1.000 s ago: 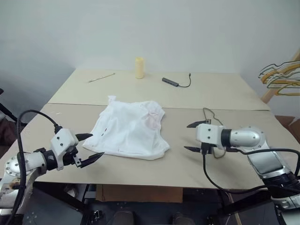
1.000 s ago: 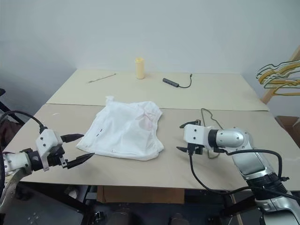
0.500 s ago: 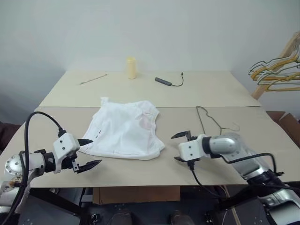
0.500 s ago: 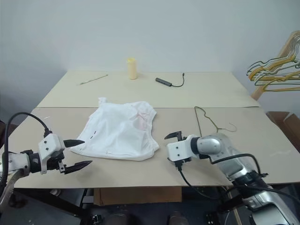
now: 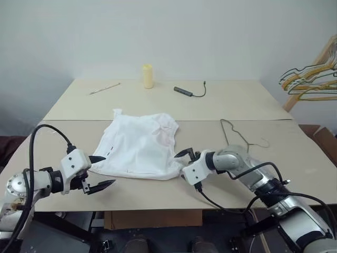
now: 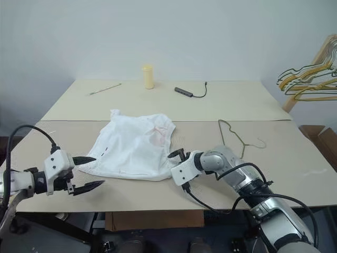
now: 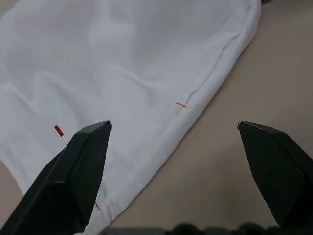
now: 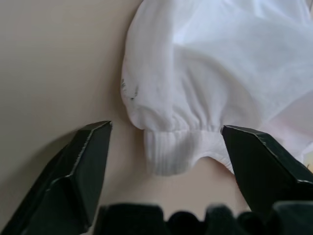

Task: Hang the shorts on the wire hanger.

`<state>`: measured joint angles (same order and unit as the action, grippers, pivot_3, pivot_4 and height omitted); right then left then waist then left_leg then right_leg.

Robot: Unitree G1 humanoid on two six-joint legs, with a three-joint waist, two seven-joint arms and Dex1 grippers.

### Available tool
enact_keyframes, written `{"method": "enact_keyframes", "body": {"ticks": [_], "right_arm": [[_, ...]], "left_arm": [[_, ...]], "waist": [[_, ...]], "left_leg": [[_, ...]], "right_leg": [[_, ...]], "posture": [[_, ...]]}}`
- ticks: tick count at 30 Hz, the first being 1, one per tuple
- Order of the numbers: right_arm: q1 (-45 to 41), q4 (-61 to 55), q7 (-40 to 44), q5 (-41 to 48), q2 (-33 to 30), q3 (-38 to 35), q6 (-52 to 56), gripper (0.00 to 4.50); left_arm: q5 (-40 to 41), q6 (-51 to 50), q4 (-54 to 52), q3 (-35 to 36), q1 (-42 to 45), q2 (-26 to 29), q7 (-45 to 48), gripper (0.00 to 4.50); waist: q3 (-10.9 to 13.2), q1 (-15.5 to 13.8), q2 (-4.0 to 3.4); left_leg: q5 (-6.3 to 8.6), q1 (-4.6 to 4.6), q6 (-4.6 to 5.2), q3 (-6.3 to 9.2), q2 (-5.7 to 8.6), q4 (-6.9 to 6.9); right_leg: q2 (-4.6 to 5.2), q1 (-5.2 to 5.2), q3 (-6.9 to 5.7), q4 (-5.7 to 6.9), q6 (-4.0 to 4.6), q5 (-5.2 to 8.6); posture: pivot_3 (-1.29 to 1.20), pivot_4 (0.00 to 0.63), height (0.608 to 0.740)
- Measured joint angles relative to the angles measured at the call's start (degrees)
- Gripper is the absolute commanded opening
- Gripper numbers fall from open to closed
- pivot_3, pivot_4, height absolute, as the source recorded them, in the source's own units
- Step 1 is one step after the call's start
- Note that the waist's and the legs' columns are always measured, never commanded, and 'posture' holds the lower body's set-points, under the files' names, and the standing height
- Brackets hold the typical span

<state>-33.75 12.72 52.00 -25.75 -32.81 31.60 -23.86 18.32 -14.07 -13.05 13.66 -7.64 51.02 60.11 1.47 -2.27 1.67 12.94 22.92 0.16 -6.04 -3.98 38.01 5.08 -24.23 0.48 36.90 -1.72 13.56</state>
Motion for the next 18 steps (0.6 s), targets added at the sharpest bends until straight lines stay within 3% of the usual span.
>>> {"method": "enact_keyframes", "body": {"ticks": [9, 18], "right_arm": [[-1.33, 3.71, -0.94, -2.41, 0.76, 1.25, -2.09, 0.03], [-1.19, 3.54, -2.16, -2.78, 1.09, 1.15, -1.54, 0.03]], "left_arm": [[-1.58, -0.84, -0.87, 0.03, -0.22, 0.07, -2.61, 4.5], [-15.96, 8.73, 15.34, -10.06, 10.41, 4.8, -3.06, 4.5]], "waist": [[0.0, -0.1, 0.0], [0.0, -0.41, 0.0]], "left_leg": [[-0.01, -0.05, -0.01, 0.0, 0.0, 0.0], [-0.02, -0.05, -0.03, -0.03, 0.0, 0.0]], "right_leg": [[0.0, 0.01, 0.01, 0.08, 0.08, 0.04], [-0.01, -0.02, -0.01, 0.13, 0.08, 0.04]], "posture": [[0.16, 0.0, 0.74], [0.13, 0.0, 0.74]]}}
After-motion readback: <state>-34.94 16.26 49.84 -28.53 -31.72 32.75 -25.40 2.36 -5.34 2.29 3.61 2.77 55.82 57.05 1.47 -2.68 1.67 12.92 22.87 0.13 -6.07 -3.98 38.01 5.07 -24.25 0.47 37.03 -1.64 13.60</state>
